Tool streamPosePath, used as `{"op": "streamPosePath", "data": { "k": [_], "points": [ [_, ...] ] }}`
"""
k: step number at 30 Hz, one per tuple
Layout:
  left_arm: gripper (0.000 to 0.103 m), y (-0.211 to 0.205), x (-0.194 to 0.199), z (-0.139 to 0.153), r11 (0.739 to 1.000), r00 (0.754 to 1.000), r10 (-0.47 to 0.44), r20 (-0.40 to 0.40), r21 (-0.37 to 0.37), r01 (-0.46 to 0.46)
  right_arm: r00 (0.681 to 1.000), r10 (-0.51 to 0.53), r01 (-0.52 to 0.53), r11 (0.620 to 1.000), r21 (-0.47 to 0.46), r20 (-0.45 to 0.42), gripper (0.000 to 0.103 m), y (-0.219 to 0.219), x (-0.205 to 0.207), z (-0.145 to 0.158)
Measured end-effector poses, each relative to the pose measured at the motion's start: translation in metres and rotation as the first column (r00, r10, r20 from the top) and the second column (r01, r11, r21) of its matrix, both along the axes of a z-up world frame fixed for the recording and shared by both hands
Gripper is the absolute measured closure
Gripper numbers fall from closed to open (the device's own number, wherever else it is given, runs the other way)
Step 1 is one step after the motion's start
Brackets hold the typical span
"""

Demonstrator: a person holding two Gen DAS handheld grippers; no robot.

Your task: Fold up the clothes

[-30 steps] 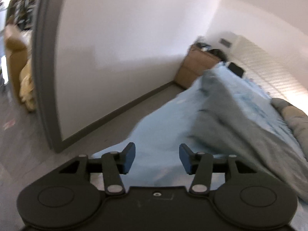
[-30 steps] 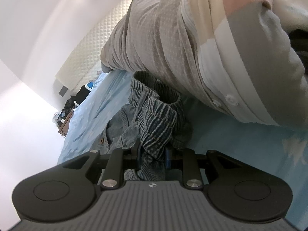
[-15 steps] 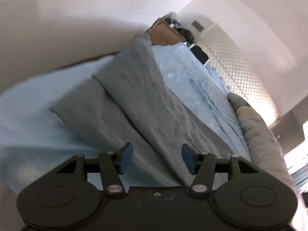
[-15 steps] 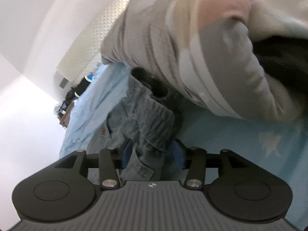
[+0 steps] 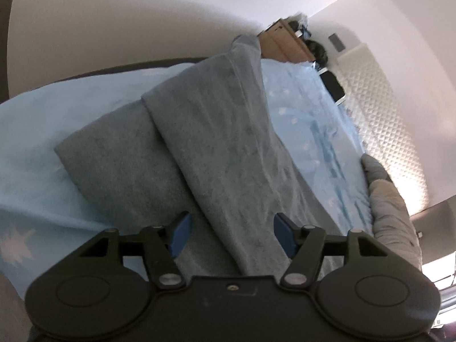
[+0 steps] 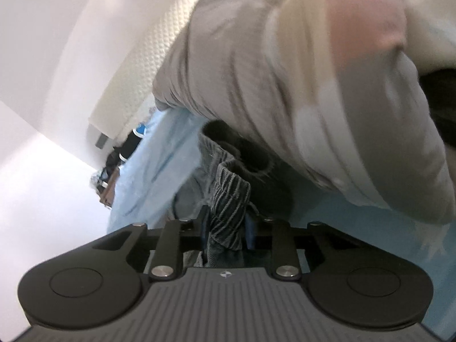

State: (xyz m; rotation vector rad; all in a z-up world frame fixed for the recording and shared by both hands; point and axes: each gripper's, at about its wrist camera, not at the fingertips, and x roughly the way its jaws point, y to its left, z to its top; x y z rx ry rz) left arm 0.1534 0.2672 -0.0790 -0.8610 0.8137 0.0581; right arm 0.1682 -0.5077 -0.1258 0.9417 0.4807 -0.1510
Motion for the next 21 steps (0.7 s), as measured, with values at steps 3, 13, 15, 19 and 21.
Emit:
{"op": "streamPosePath", "data": {
  "k": [3, 13, 15, 19, 21],
  "points": [
    [0.042, 0.0, 0.01, -0.003, 1.0, 0.999, -0.01, -0.036, -0.002, 0.01, 0.998, -0.01, 0.01, 1.0, 0.014, 0.055, 0.08, 0.004, 0.0, 0.014],
    [0.101, 0.004, 0.039, 0.032, 1.0, 0.99, 0.025, 0.138, 0.007, -0.027, 0.993, -0.011, 0.009, 1.0, 0.011, 0.122, 0.081, 0.008, 0.023, 0.044],
    [0.102, 0.003, 0.051, 0.05, 1.0, 0.983, 0.024, 0.182, 0.005, -0.025, 0.991, -0.014, 0.014, 1.0, 0.003, 0.134, 0.082, 0.008, 0.033, 0.052],
    [0.102, -0.005, 0.091, 0.086, 1.0, 0.968, 0.006, 0.251, 0.018, -0.011, 0.985, -0.008, 0.013, 1.0, -0.028, 0.17, 0.082, 0.009, 0.064, 0.069],
    [0.102, -0.01, 0.118, 0.098, 0.999, 0.964, -0.001, 0.265, 0.038, -0.009, 0.983, -0.008, 0.015, 0.999, -0.035, 0.184, 0.082, 0.009, 0.084, 0.073]
  ]
}}
